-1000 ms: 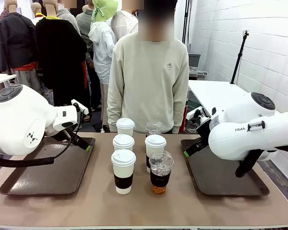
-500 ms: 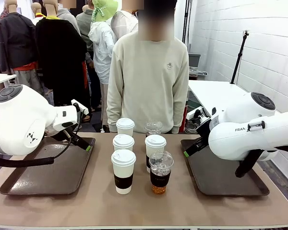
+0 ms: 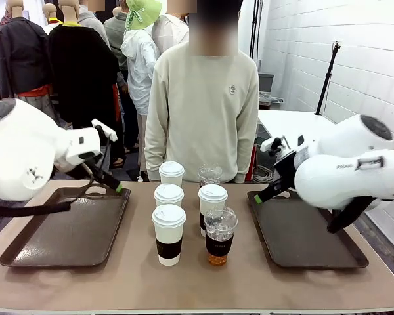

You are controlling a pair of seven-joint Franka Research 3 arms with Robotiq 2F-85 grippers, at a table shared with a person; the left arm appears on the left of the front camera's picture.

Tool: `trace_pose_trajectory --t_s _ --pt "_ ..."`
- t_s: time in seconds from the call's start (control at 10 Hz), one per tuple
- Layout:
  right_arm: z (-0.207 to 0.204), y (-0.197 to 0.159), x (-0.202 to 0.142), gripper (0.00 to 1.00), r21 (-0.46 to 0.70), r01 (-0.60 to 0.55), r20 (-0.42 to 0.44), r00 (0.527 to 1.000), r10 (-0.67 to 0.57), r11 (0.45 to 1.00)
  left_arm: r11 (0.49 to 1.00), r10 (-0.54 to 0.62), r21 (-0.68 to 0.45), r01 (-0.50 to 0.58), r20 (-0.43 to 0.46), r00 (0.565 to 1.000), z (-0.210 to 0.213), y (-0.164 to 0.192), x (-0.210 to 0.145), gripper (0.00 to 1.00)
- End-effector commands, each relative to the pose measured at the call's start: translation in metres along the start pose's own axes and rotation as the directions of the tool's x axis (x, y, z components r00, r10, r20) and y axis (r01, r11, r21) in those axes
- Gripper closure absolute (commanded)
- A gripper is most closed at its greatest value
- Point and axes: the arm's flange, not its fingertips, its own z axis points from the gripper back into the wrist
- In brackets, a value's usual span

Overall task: Distribute the coffee onto the tray.
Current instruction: Pick up one iced Americano and place it on the right Handle tray.

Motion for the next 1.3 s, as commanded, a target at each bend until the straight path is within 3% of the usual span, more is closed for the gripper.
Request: trace_pose_trajectory --t_s 0.0,0.3,0.7,1.2 --pt "0.031 -0.018 -0.002 0.00 0.110 -0.014 0.081 0.997 0.005 0.994 0.999 0.021 -0.034 -0.019 0.043 0.999 0.031 0.017 0.011 0.00" --pt "0.058 -0.039 -0.010 0.00 0.216 0.015 0.157 0.986 -0.050 0.976 0.988 0.086 -0.135 -0.079 0.048 0.995 0.044 0.043 0.009 0.00" --pt "0.045 -0.062 -0.029 0.00 0.361 0.080 0.170 0.974 -0.150 0.929 0.953 0.155 -0.272 -0.131 0.071 0.985 0.025 0.067 -0.015 0.00" --pt "0.033 -0.075 -0.045 0.00 0.437 0.117 0.188 0.958 -0.218 0.892 0.931 0.245 -0.300 -0.208 0.093 0.965 0.007 0.077 -0.034 0.00"
